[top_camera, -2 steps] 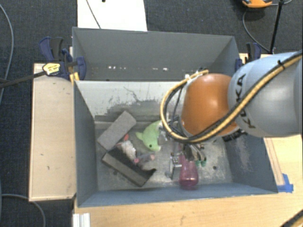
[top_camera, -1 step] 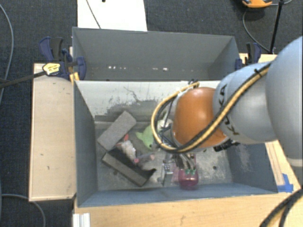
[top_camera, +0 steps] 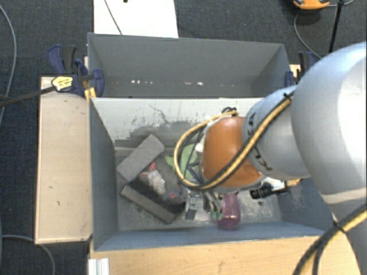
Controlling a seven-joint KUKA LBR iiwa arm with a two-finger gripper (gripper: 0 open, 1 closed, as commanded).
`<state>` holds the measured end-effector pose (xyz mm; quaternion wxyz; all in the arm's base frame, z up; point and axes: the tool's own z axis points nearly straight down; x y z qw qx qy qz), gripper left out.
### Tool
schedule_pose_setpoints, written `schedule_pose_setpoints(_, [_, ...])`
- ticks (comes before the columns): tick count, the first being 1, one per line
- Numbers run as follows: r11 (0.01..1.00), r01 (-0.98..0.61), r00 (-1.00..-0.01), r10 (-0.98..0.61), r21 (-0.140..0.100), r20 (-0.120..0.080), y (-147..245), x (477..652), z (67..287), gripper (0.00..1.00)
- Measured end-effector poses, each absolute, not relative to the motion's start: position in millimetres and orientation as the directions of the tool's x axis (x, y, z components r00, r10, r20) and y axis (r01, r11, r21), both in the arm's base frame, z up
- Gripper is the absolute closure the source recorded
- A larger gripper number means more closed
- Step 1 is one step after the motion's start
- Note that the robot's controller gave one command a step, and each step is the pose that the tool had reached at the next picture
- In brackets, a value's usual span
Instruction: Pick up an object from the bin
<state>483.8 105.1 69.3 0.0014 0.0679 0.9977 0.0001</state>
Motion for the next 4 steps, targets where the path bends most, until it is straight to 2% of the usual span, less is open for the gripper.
schedule_pose_setpoints(1, [0.991,0.136,-0.991,0.136,0.000,-0.003,105.1,483.9,69.3,1.00])
schedule_pose_setpoints(2, [0.992,0.129,-0.992,0.129,0.001,-0.005,114.7,486.4,181.9,1.00])
schedule_pose_setpoints(3, [0.992,0.129,-0.992,0.129,0.001,-0.005,114.7,486.3,181.9,1.00])
schedule_pose_setpoints(4, [0.992,0.123,-0.992,0.123,0.000,0.000,112.2,492.4,233.3,1.00])
